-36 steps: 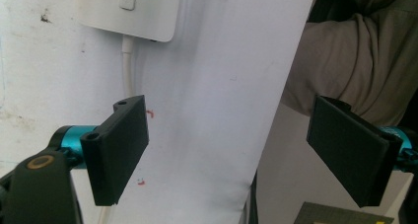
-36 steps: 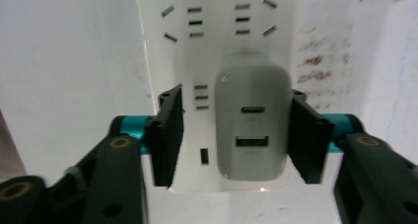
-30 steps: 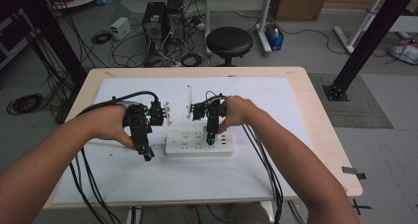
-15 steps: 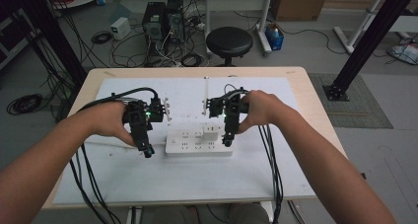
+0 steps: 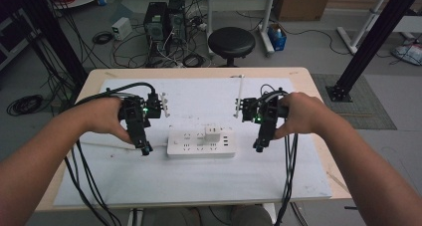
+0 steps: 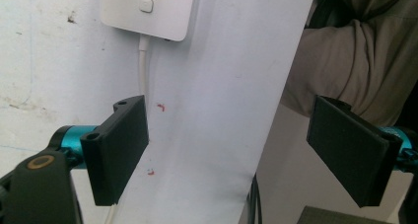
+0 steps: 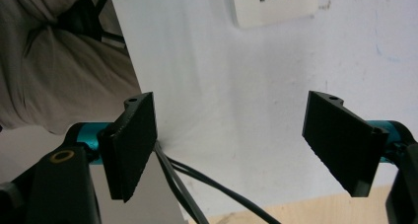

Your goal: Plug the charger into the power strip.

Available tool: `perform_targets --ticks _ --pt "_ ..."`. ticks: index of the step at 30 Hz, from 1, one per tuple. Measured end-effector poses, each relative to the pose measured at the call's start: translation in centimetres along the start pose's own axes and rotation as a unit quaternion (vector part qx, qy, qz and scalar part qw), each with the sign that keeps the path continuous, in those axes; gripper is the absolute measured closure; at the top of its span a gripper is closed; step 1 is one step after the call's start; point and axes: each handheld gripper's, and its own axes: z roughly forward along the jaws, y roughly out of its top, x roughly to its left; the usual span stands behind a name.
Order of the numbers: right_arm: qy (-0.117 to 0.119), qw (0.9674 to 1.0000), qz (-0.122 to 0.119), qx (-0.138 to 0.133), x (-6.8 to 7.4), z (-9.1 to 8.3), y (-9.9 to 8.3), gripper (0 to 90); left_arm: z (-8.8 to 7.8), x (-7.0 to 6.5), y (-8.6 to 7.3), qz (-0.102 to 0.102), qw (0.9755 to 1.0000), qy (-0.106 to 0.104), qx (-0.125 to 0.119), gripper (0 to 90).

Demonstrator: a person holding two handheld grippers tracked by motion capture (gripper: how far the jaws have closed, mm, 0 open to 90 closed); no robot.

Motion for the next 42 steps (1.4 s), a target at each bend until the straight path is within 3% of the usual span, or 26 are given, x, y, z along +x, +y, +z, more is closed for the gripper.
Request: perform_targets --ticks 8,9,15,26,35,36,42 --pt "-0.014 0.9998 0.006 -0.011 0.7 -1.2 -2.5 20.7 -0.8 -0.3 0.3 0.004 1.0 0.003 0.008 16.1" --pt "-0.015 0.9997 0.017 -0.005 0.7 -1.2 -2.6 20.7 -0.8 -0.4 0.5 0.001 1.0 0.004 0.006 16.1" --pt "-0.016 0.9998 0.006 -0.01 1.0 -0.7 -2.5 20.7 -0.9 -0.6 0.9 0.004 1.0 0.002 0.007 16.1" --pt "-0.014 0.9997 0.016 -0.008 0.9 -0.6 -2.3 20.7 -1.0 -0.6 0.9 0.006 0.9999 0.003 0.011 16.1" --pt "-0.013 0.9999 0.006 -0.009 0.9 -0.5 -2.0 20.8 -1.1 -0.7 0.9 0.006 1.0 0.004 0.005 16.1" --pt "-0.011 0.9997 0.018 -0.007 1.1 -0.6 -2.0 20.7 -1.2 -0.7 0.9 0.006 1.0 0.003 0.006 16.1" --pt "-0.013 0.9998 0.008 -0.012 0.9 -0.6 -2.0 20.7 -1.1 -0.8 0.9 0.005 1.0 0.005 0.007 16.1"
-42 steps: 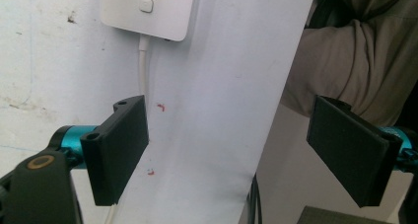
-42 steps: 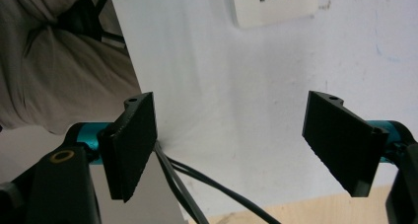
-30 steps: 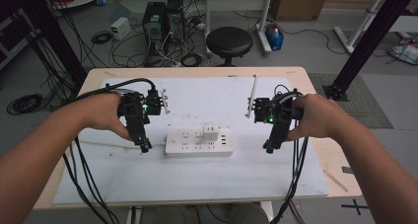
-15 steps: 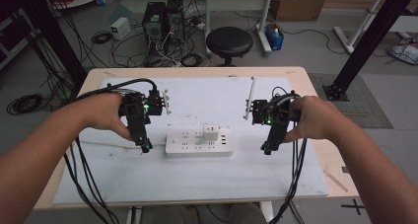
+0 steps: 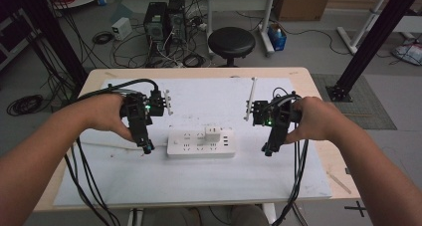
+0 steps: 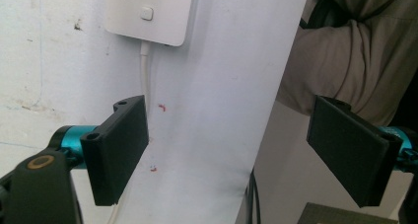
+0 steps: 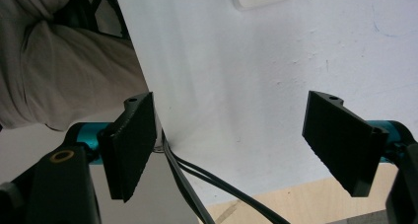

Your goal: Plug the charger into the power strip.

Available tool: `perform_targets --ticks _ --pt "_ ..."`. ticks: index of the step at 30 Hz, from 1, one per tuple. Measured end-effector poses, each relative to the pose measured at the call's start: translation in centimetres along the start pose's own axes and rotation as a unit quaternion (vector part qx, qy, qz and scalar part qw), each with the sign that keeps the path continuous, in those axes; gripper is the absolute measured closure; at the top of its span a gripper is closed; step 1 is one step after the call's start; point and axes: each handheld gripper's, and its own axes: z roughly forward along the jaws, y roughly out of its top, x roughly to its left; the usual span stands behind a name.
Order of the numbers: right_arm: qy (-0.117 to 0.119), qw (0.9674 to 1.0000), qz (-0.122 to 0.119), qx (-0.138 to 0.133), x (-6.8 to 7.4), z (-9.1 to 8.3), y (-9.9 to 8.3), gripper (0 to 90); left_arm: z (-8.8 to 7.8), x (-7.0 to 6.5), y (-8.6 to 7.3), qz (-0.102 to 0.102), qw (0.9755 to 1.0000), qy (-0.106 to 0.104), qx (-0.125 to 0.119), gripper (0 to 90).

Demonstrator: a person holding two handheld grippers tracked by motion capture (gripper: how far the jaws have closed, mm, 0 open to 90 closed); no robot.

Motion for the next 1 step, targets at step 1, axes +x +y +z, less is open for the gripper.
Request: perform_targets --ticks 1 --pt "0.001 1.0 0.006 -0.001 0.08 -0.01 -0.01 20.7 -0.03 0.01 0.01 0.002 1.0 0.0 0.0 16.1"
